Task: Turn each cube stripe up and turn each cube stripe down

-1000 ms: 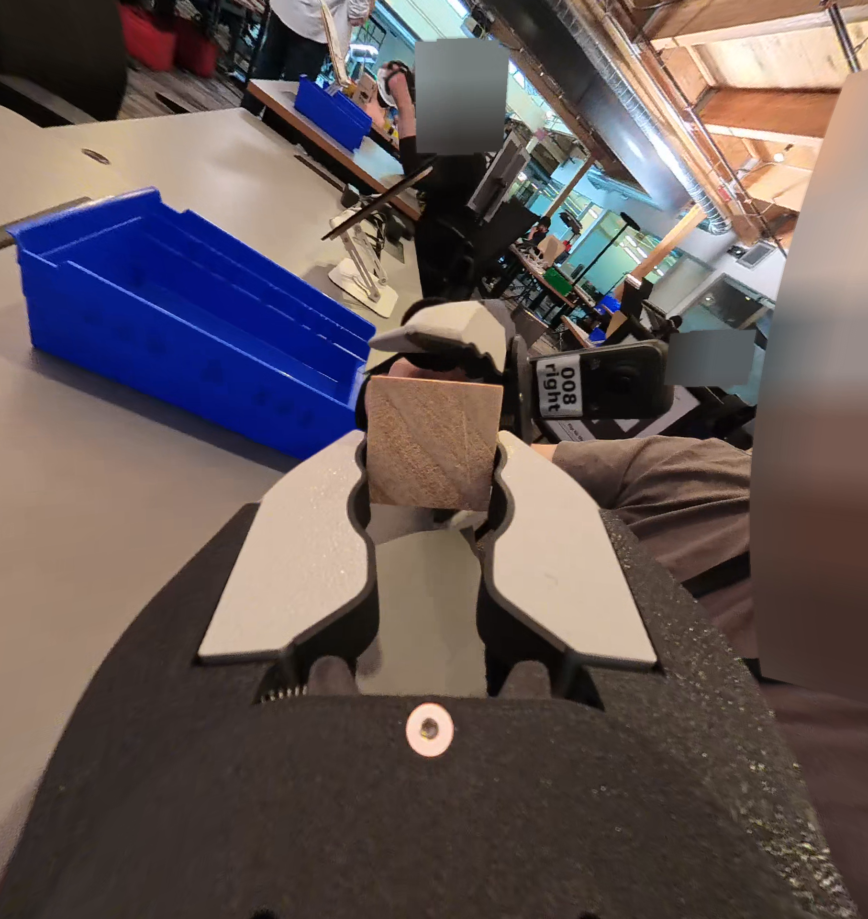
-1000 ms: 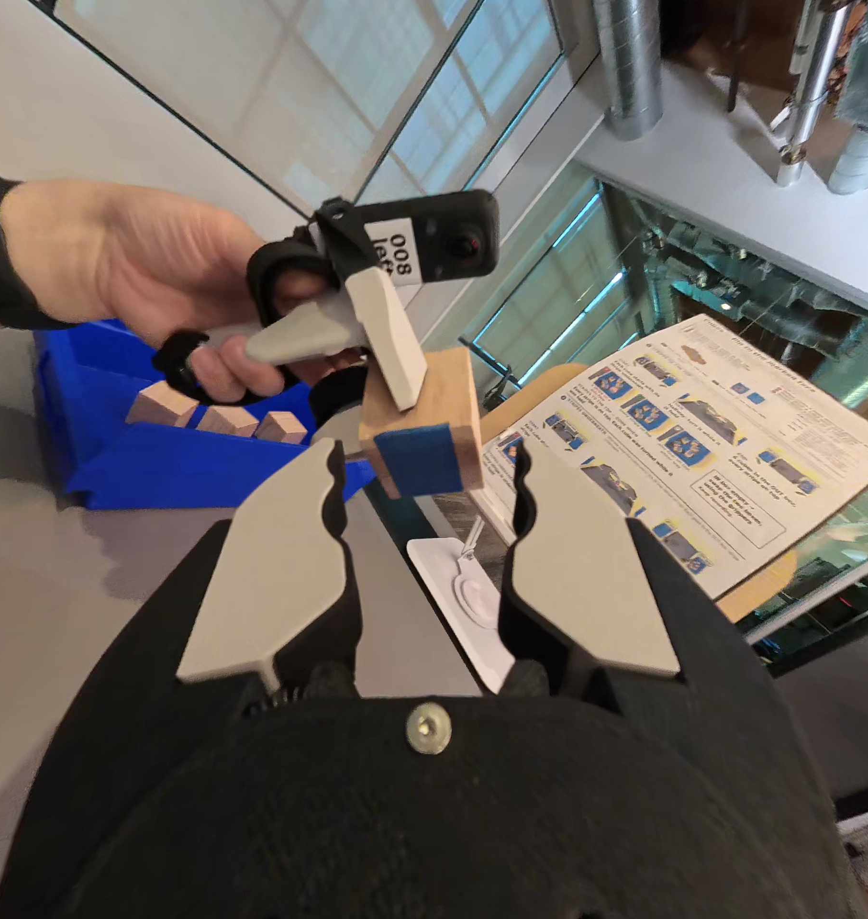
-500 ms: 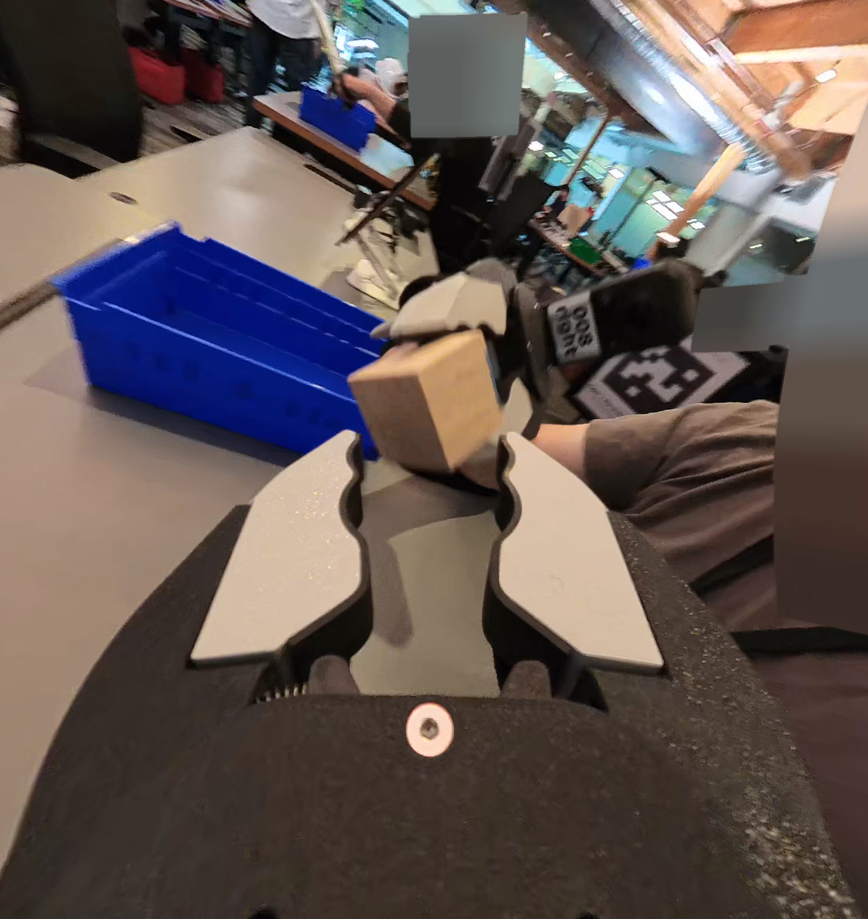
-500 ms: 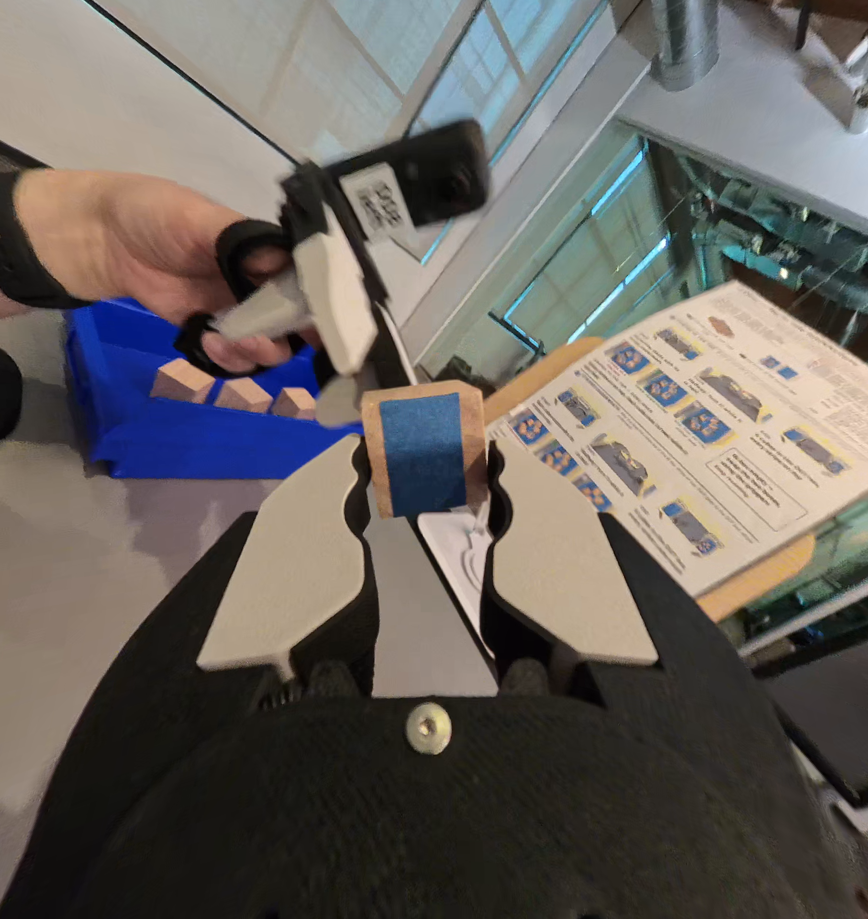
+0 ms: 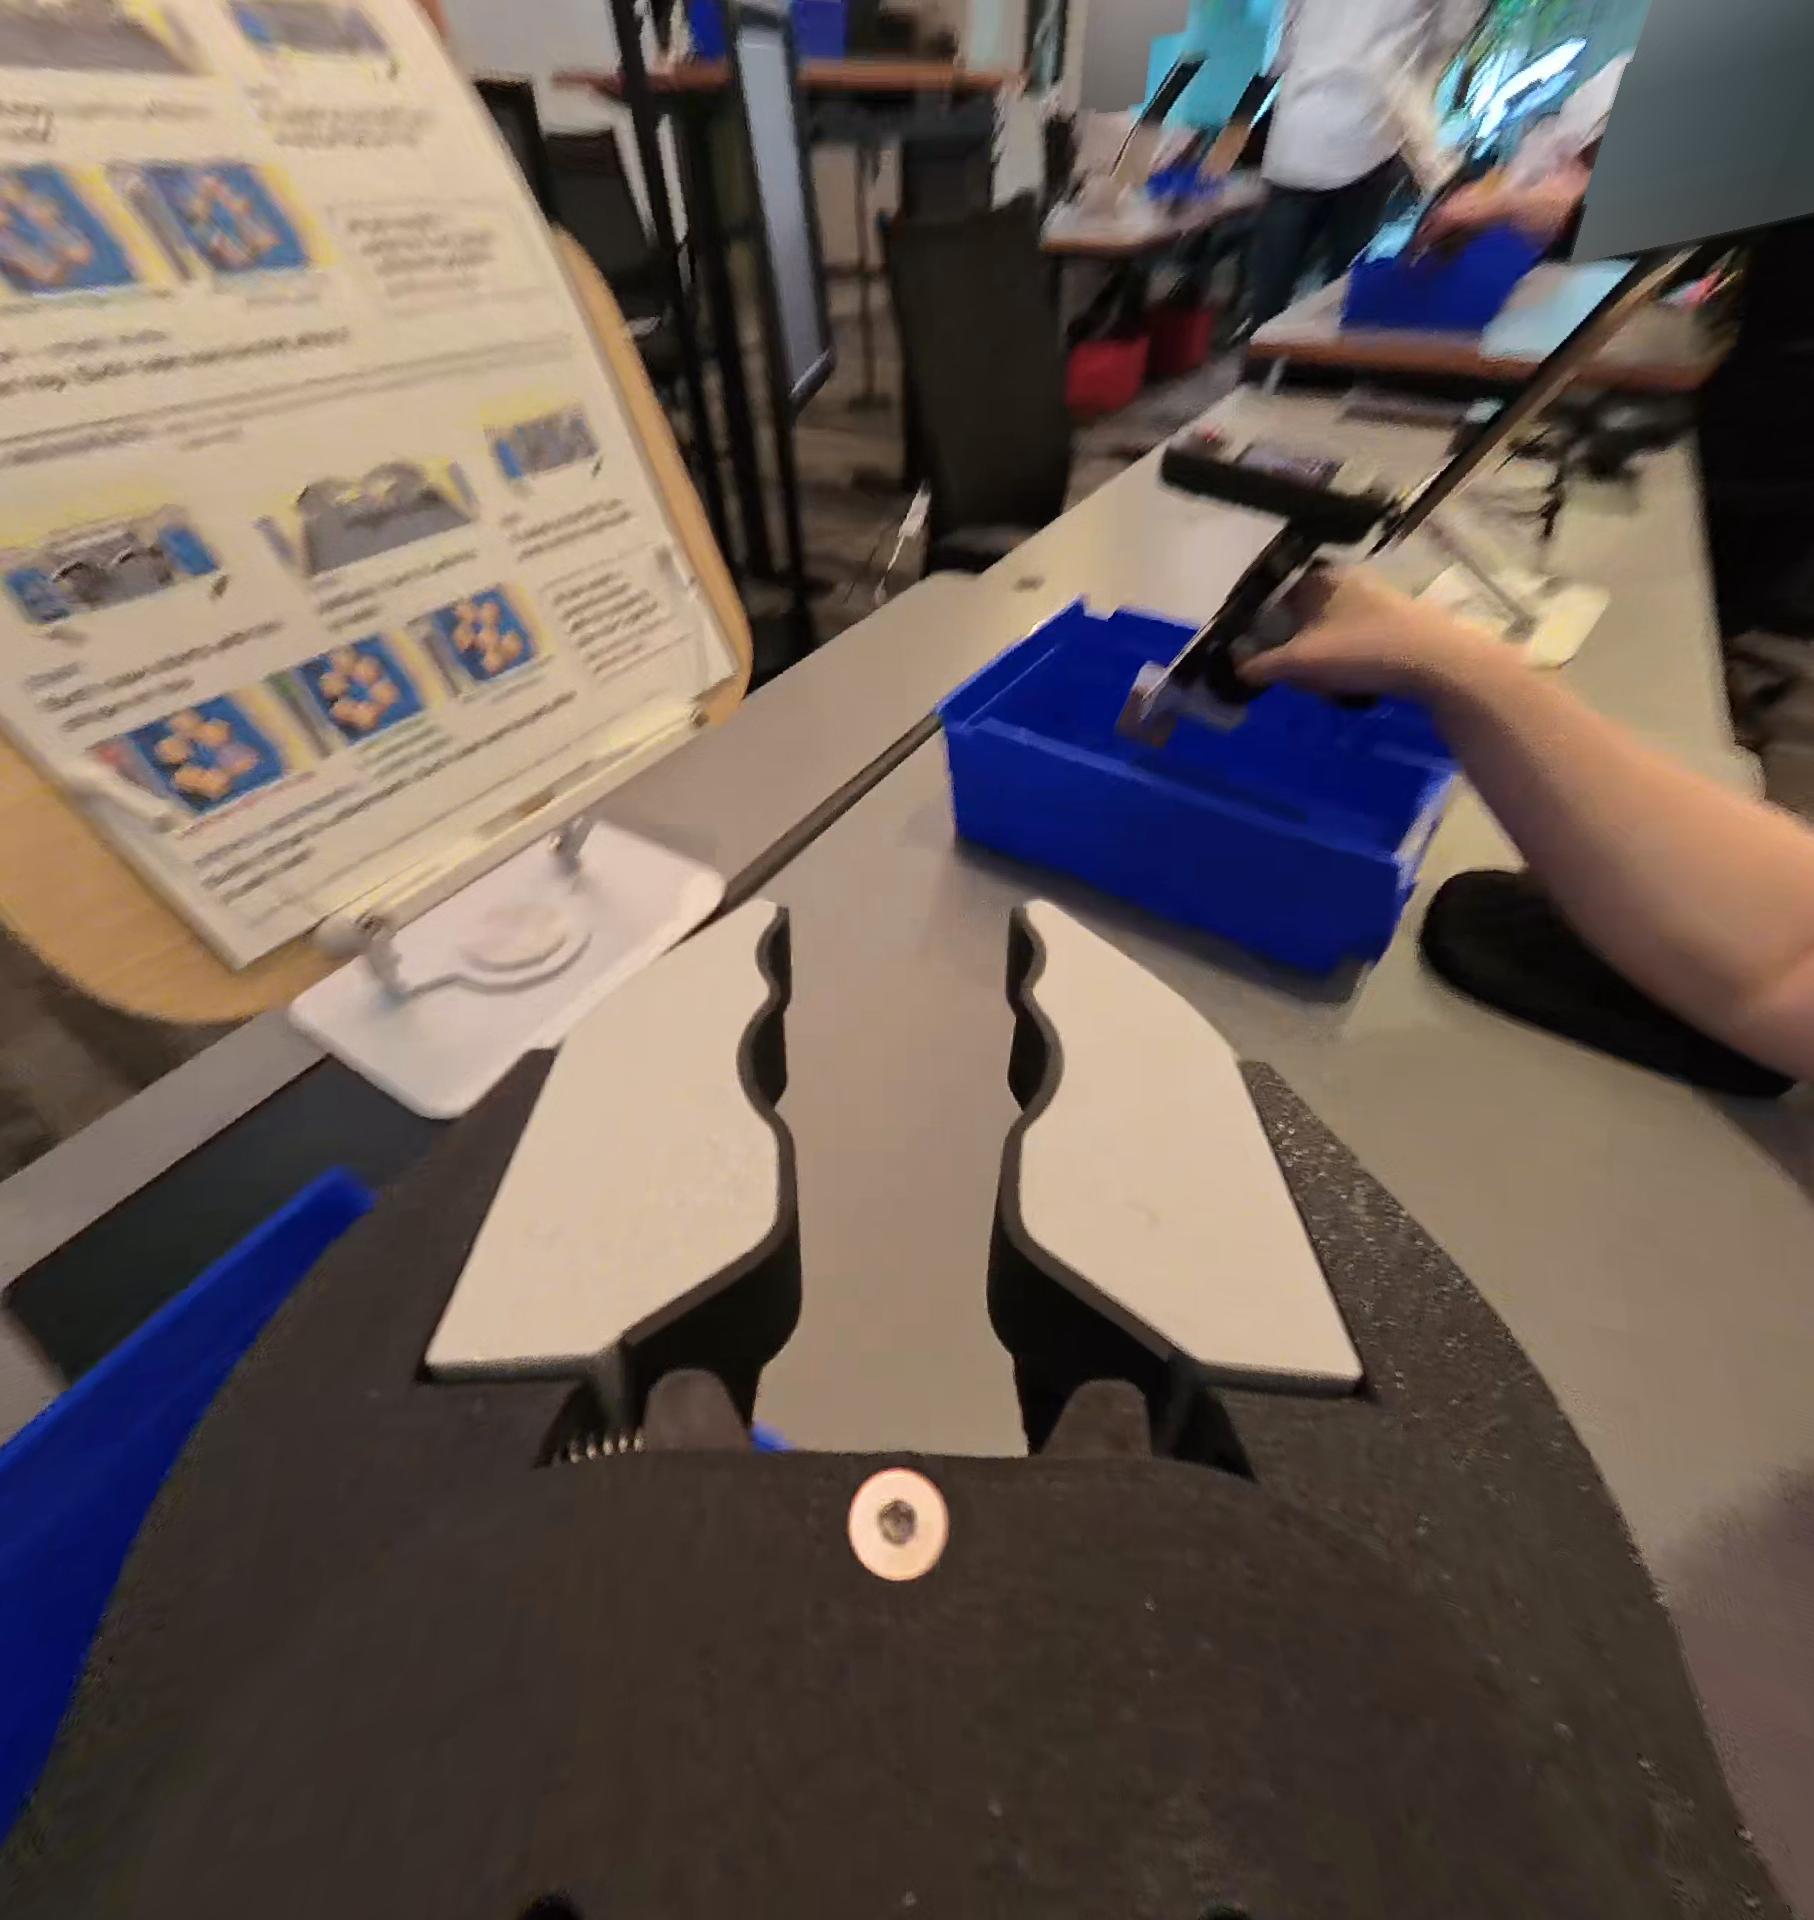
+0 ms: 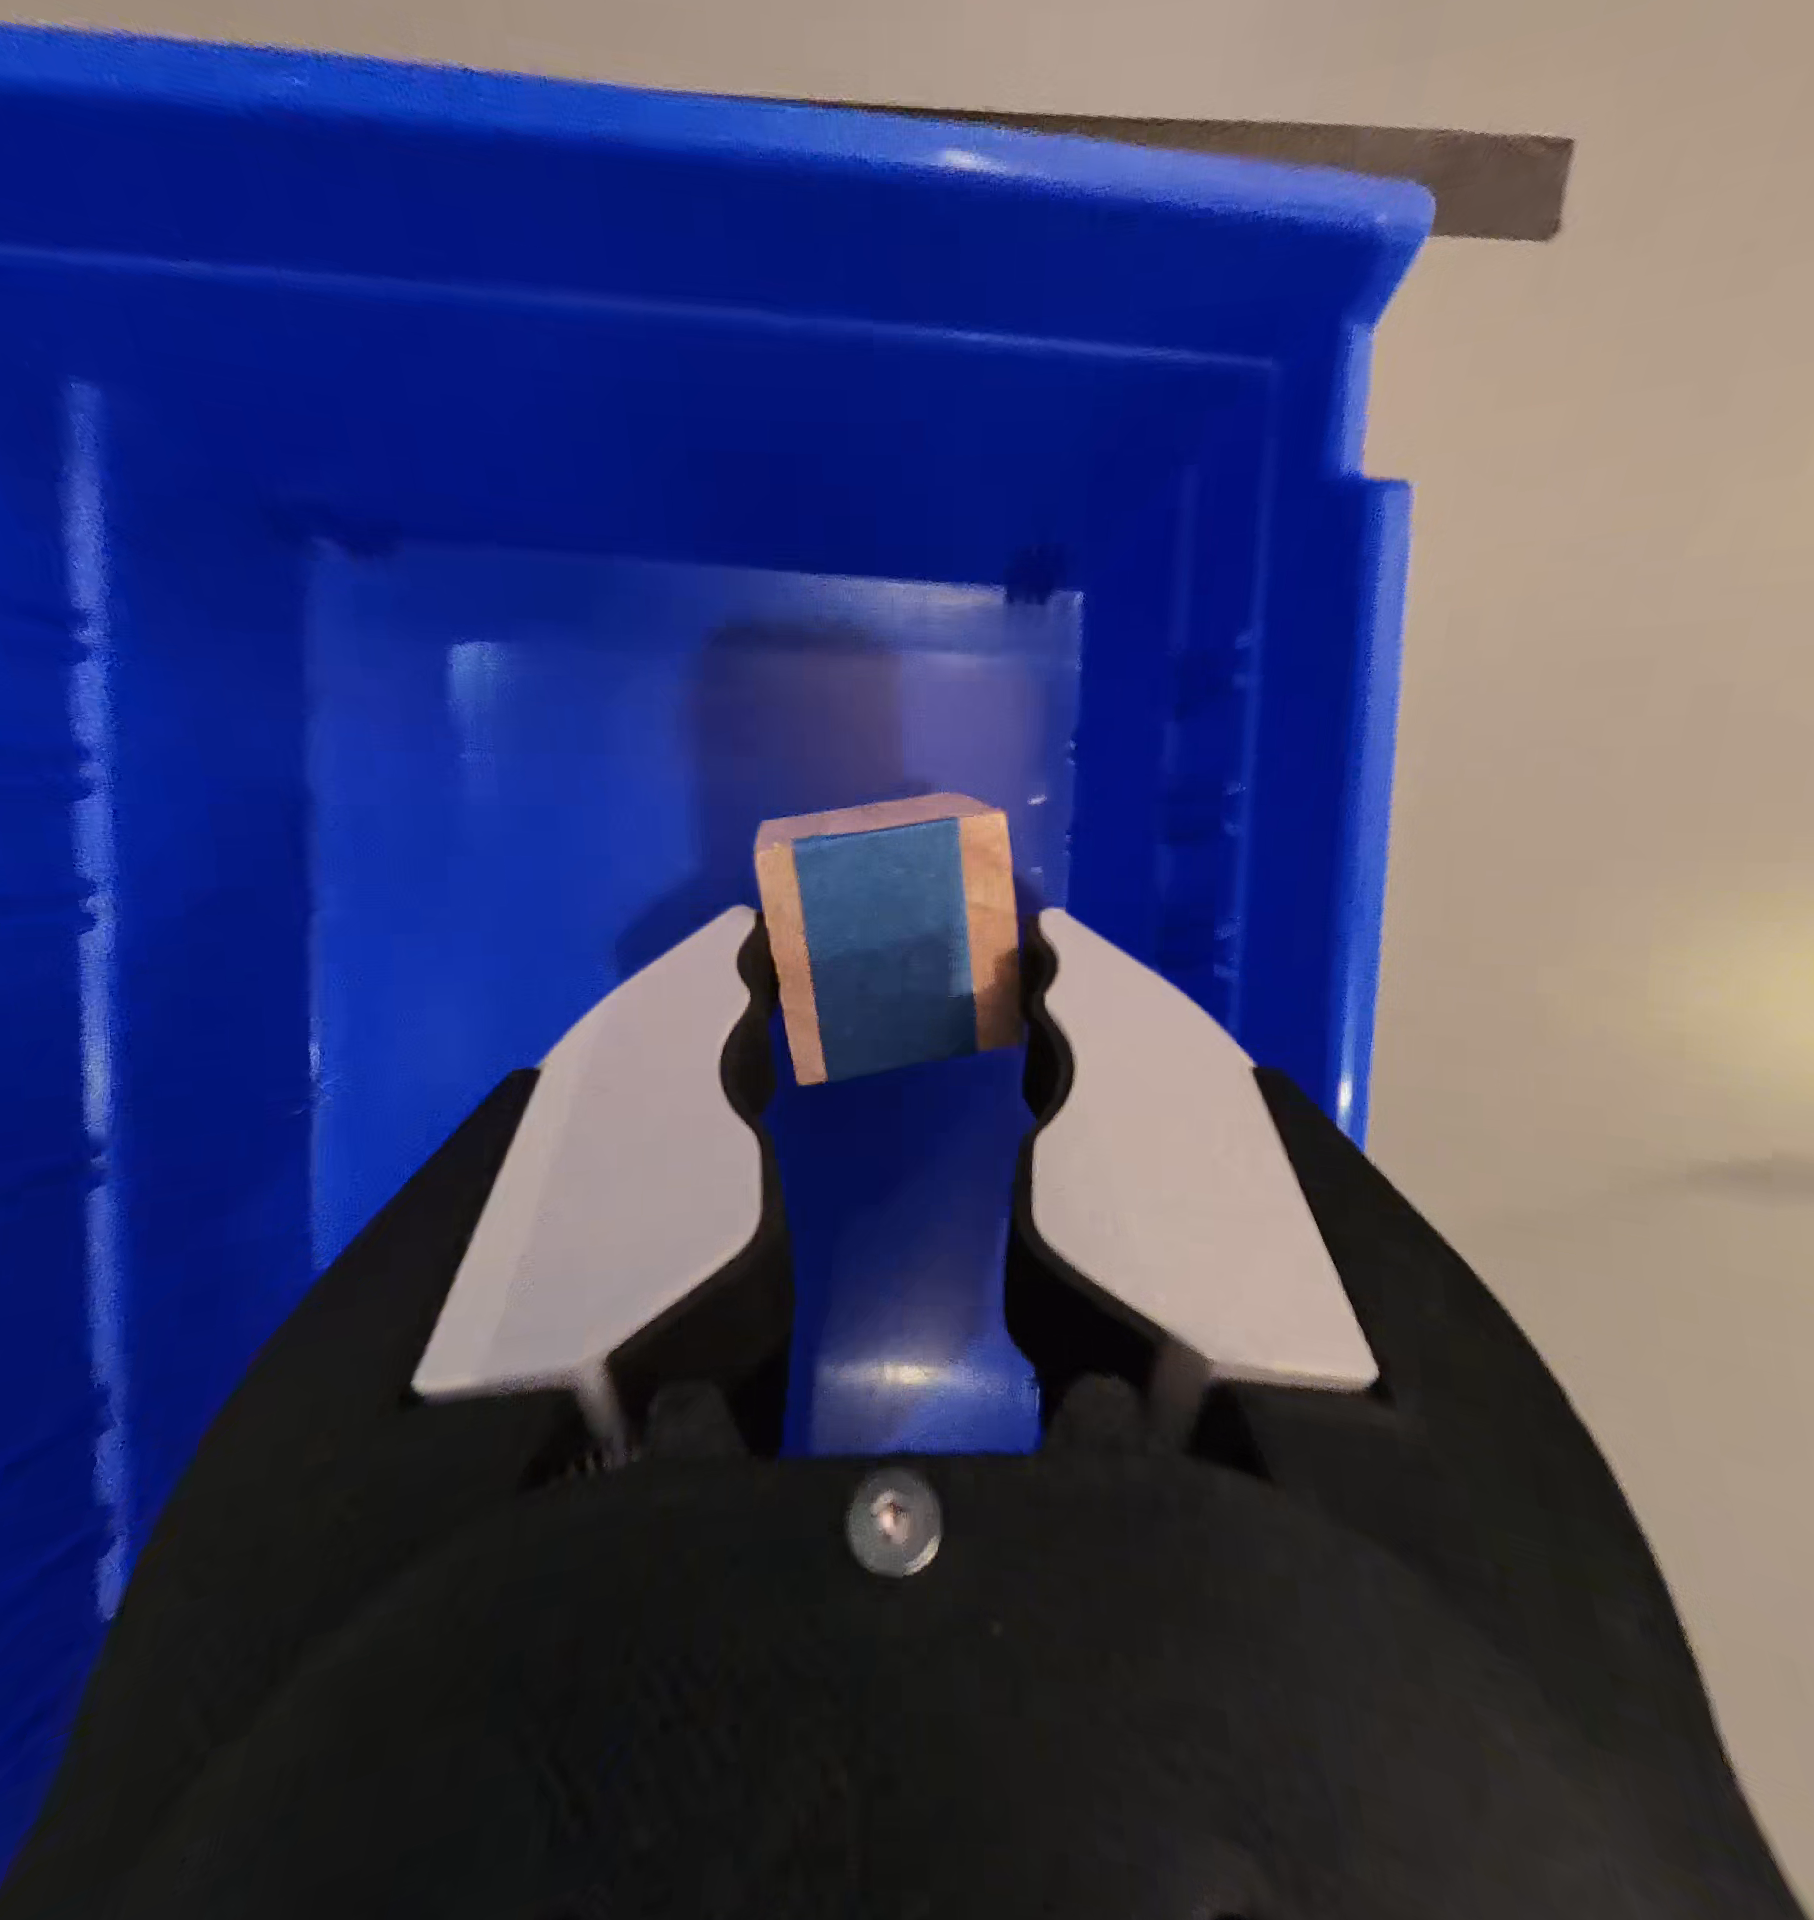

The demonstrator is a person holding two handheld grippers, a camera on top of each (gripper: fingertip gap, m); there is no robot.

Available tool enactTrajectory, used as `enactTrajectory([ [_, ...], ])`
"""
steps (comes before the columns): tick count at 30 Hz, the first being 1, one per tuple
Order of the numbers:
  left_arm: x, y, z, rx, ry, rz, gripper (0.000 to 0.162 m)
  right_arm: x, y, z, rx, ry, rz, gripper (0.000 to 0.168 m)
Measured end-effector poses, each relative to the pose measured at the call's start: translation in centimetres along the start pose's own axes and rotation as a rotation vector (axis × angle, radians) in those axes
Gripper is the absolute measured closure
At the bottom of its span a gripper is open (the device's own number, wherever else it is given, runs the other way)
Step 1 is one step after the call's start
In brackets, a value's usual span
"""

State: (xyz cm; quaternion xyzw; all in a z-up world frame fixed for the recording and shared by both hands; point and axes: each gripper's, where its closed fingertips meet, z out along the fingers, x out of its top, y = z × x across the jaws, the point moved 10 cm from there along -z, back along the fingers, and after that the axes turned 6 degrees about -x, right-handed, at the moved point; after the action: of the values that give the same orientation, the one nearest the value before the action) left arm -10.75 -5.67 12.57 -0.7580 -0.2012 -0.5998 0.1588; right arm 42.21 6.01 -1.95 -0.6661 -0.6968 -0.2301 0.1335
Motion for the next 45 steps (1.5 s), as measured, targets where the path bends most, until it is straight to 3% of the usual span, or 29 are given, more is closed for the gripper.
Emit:
enactTrajectory([
  [7,-2.7,-3.7,-3.2,0.236,-0.274,-0.065,0.123,-0.4,-0.1,3.0,-0.056,-0.143,0.004,0.122],
  [12,-6.3,-6.6,-4.1,0.342,-0.516,-0.001,0.121,-0.2,-0.7,3.6,-0.065,-0.15,-0.031,0.115],
  [13,-7.0,-7.1,-4.0,0.338,-0.551,-0.006,0.119,-0.2,-0.8,3.5,-0.056,-0.152,-0.041,0.11],
  [16,-9.3,-6.9,-3.0,0.129,-0.684,0.001,0.112,0.1,-1.2,2.5,-0.041,-0.113,-0.067,0.106],
  [20,-11.6,-7.5,-1.1,0.094,-0.804,0.087,0.105,0.5,-1.6,0.4,0.003,-0.034,-0.084,0.105],
  [30,-15.8,-9.4,1.2,0.018,-0.99,0.059,0.109,0.9,-2.2,-5.4,0.002,0.114,-0.14,0.103],
  [39,-17.7,-10.3,2.1,0.013,-1.066,0.034,0.112,0.8,-2.7,-6.0,0.026,0.12,-0.173,0.103],
  [45,-15.4,-10.4,1.0,0.097,-1.008,0.029,0.115,1.0,-3.2,-6.8,0.005,0.158,-0.208,0.103],
])
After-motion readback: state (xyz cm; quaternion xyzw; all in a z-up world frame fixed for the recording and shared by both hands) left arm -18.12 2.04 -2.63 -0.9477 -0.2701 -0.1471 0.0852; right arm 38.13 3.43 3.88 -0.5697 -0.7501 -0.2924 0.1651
